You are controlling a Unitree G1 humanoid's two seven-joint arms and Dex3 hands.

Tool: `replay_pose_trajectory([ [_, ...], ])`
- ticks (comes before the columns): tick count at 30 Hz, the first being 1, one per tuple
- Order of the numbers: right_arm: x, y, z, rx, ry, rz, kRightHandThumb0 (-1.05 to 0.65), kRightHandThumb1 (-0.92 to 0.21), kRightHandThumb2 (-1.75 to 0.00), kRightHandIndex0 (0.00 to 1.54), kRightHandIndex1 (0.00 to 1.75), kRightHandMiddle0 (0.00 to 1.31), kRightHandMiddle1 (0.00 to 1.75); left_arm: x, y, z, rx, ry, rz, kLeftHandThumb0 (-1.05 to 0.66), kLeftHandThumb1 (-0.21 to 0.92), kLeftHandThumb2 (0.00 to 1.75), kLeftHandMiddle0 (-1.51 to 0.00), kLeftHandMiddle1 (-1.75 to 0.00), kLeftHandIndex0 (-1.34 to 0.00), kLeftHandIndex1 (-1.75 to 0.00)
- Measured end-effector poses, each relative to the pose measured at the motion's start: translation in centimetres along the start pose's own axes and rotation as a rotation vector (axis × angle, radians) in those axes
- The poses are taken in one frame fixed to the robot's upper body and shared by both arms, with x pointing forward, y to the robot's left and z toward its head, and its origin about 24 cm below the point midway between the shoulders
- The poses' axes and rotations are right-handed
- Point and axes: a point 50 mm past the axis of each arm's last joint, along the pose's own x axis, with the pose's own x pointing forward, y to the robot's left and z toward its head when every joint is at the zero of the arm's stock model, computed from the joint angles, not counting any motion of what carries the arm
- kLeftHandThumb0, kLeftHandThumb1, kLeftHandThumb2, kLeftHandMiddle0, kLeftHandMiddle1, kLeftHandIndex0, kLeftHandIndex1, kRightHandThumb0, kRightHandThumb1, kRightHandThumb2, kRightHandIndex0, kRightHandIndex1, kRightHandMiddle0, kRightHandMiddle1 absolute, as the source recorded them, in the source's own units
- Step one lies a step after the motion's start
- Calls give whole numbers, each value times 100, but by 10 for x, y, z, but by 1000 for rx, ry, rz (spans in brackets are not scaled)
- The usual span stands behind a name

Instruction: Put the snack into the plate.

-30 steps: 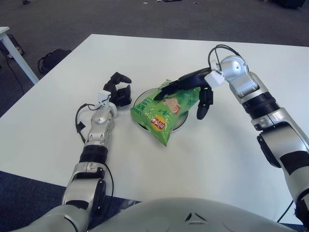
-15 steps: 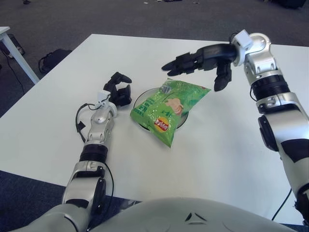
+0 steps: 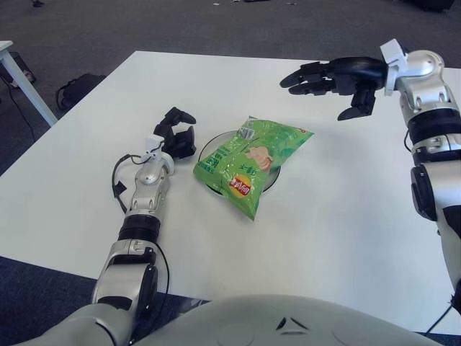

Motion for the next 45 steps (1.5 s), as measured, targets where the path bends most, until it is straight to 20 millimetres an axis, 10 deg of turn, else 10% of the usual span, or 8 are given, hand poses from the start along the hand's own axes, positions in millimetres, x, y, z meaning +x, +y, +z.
replay_pose_trajectory([
  [19,-23,54,-100,351,238,-589,-32,-41,-110,32,117,1,136,1,5,4,11,-12,1,-44,46,114,-121,-175,-50,-175],
  [31,-2,86,-97,452,127,-979,-36,-80,-68,32,144,24,173,0,7,0,16,-3,-2,-43,48,111,-118,-175,-48,-175],
  [45,-1,103,-102,559,14,-1231,-1,-70,-77,43,148,25,175,0,7,0,19,-6,-3,-43,49,110,-117,-175,-48,-175],
])
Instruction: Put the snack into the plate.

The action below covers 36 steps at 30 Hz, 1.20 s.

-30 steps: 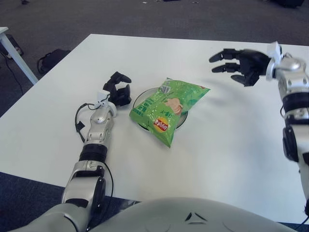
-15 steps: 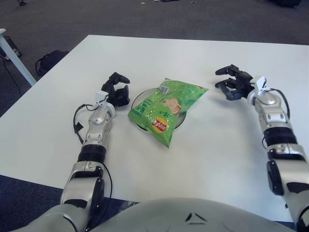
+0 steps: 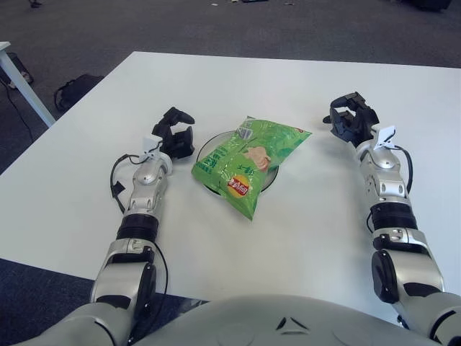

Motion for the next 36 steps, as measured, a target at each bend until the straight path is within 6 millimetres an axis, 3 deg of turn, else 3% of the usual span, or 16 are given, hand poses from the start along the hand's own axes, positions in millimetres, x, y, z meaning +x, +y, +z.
replay_pose_trajectory([
  [8,-11,7,-12,56,-32,-74,-1,-51,-99,58,143,36,175,0,1,0,3,-2,0,-43,49,110,-117,-175,-48,-175],
  [14,-12,9,-9,88,-103,-93,-1,-32,-123,68,147,48,175,0,2,0,6,0,-1,-43,49,110,-116,-175,-48,-175],
  [22,-15,8,-10,93,-147,-120,-1,-14,-152,72,171,56,175,-1,3,0,10,-3,2,-42,50,108,-116,-175,-47,-175],
  [36,-16,20,-14,55,-172,-71,-1,-2,-165,81,172,64,175,-2,7,-1,24,-15,12,-43,49,110,-119,-175,-48,-175],
])
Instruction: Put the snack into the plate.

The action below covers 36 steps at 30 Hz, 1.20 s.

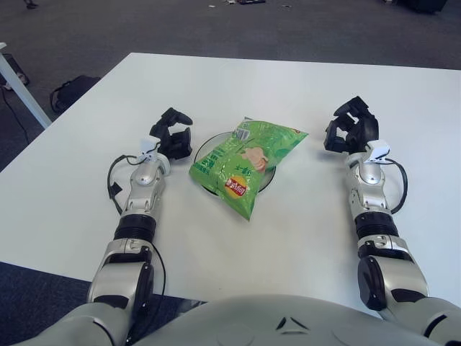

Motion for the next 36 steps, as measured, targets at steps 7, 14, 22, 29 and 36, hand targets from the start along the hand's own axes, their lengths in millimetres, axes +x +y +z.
replay_pose_trajectory([
  [7,-1,4,-3,-4,7,35,-1,0,-168,82,173,64,175,0,0,0,9,2,2,-43,49,110,-117,-175,-48,-175],
  [14,-1,7,-4,-9,11,57,-1,4,-173,86,174,67,175,0,0,0,13,2,3,-43,49,110,-116,-175,-48,-175],
  [22,-1,9,-6,-10,37,76,-1,6,-175,88,175,68,174,0,1,0,14,2,3,-43,48,111,-117,-175,-49,-175],
  [29,-2,9,-9,-11,78,77,-1,6,-175,88,175,68,174,0,1,1,23,-2,0,-43,49,110,-114,-175,-48,-175],
  [36,-3,9,-11,-14,116,68,-1,7,-175,88,175,69,173,-1,1,2,26,-3,-1,-43,49,110,-114,-175,-48,-175],
])
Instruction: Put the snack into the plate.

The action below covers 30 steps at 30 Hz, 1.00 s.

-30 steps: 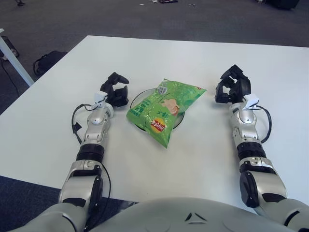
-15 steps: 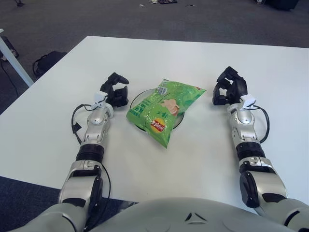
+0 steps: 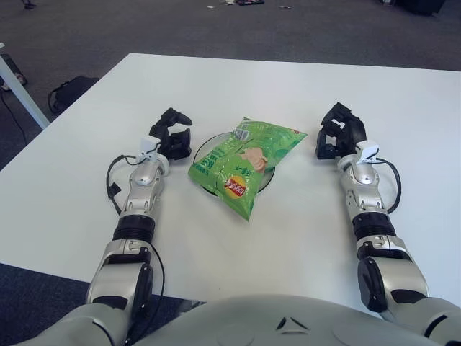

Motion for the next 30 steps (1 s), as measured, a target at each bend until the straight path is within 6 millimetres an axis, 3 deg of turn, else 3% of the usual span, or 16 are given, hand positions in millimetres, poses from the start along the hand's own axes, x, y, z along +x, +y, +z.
replay_pose_trajectory([
  [15,-5,0,-5,-41,97,-27,-1,9,-175,90,175,75,165,-2,1,1,7,0,-7,-42,51,108,-114,-175,-46,-175],
  [30,-7,-2,-5,-33,119,-77,-1,7,-175,91,175,70,169,-3,1,0,9,-2,-10,-42,50,108,-115,-175,-47,-175],
])
